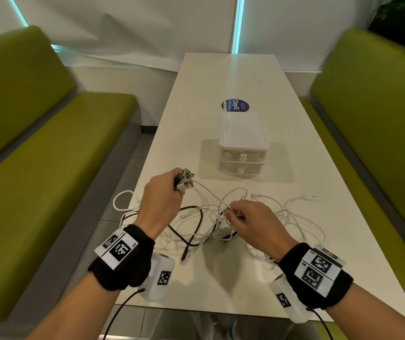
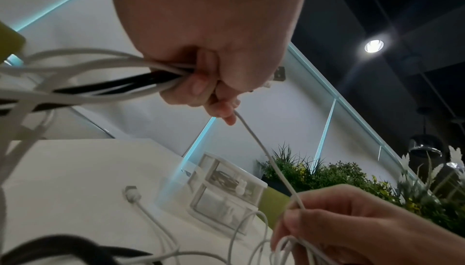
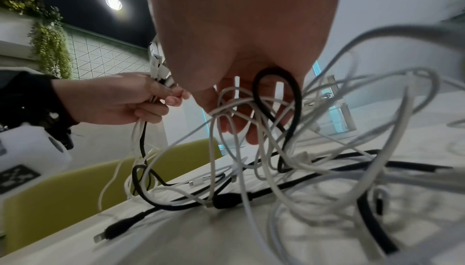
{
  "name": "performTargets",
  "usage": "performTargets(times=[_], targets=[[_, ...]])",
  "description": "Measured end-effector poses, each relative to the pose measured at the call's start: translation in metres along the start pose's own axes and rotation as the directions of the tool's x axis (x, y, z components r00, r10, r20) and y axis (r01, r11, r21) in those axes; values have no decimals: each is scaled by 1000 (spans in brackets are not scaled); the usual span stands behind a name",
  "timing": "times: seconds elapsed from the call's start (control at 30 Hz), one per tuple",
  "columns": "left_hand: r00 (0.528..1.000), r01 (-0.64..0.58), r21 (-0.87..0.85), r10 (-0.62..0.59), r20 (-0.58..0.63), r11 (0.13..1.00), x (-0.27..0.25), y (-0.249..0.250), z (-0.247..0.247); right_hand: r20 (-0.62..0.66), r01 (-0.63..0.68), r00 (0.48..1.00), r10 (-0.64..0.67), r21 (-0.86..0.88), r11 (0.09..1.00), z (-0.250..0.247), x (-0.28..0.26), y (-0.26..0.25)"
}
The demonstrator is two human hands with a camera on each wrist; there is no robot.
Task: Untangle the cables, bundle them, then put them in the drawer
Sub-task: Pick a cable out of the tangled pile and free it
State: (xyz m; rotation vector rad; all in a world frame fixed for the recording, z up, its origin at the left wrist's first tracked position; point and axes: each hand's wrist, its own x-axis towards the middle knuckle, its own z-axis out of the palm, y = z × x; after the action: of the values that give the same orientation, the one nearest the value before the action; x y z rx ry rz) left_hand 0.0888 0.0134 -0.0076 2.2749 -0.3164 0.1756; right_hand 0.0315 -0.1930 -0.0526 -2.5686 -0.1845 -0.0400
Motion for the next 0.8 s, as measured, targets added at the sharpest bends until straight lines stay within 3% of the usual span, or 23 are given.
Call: performTargets(times=[0.17,0.33,0.47,0.6,0.73,0.8], targets=[[990,-123,92,129,-60,988,-5,-1,2,9,-3,1000,3,29,1000,-1,3,-2],[938,-299,81,277,207,951,-15,4,17,-11,40,999,-40,45,998,0,6,-4],[913,-305,165,239,330,938,-17,-1,28,7,88,996,-88,19,996,1,6,-3],[932,-329,213,280,228,920,-16,3,27,52,47,998,-47,8,999,-4,7,-1],[972,-233,102,236,-15,967,-4,0,12,52,-37,998,33,75,997,-9,9,1],[972,-228,124,233,-28,966,1,-1,7,61,-39,998,34,90,995,-9,8,0]])
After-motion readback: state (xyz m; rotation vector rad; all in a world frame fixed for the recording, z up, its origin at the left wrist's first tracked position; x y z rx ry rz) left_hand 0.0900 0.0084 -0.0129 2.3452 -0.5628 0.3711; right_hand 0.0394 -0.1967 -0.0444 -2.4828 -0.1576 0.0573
